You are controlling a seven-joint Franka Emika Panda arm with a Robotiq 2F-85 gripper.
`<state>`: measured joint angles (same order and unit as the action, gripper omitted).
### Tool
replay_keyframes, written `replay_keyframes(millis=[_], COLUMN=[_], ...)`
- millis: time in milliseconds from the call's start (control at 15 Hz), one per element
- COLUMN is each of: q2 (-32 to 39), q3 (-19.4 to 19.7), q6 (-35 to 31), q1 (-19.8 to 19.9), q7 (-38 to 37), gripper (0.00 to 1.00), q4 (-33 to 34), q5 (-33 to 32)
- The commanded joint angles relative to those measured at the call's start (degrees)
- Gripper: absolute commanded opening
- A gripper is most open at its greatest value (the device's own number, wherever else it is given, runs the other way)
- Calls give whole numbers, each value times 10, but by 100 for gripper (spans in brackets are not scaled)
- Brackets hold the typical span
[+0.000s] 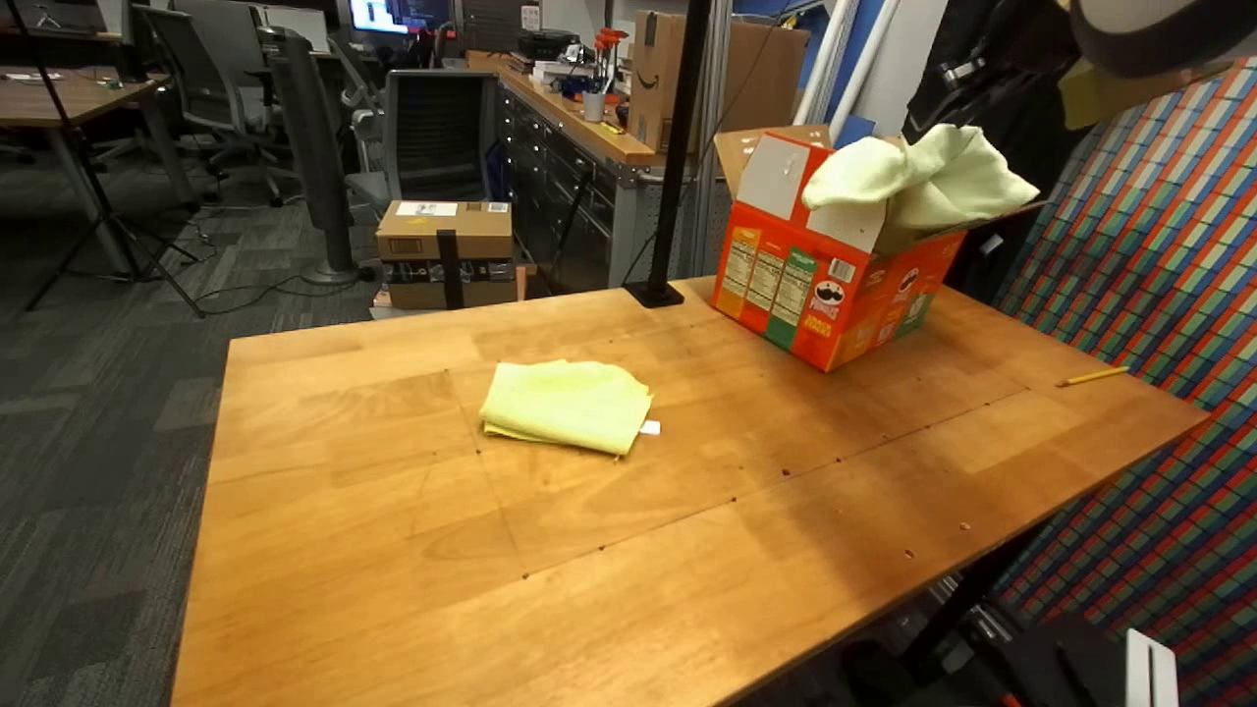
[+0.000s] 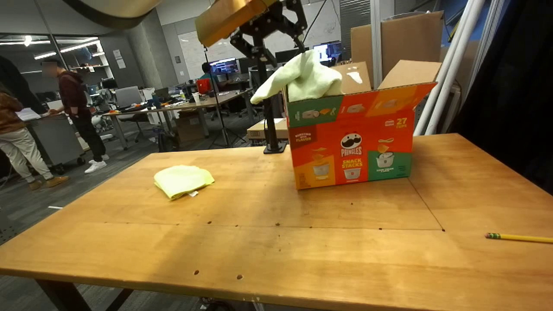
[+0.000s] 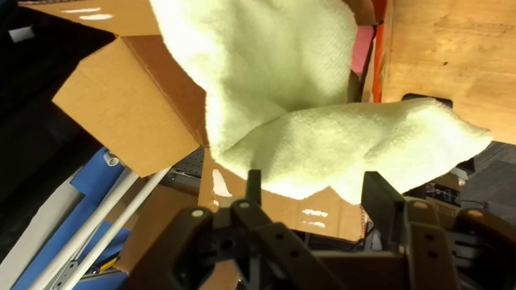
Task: Put the bedsheets into the box
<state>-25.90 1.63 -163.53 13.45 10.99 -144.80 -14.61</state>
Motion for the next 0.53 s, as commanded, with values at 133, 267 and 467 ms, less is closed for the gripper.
replay_keyframes(millis=[133,267,467], q2=[24,23,21], q3=[-21,-28,-16], q6=[-4,0,-7], q1=[-11,-12,-39], q7=[-29,-28,-3], gripper=[100,100,100], q4=[10,8,2], q5=[-17,-23,-10])
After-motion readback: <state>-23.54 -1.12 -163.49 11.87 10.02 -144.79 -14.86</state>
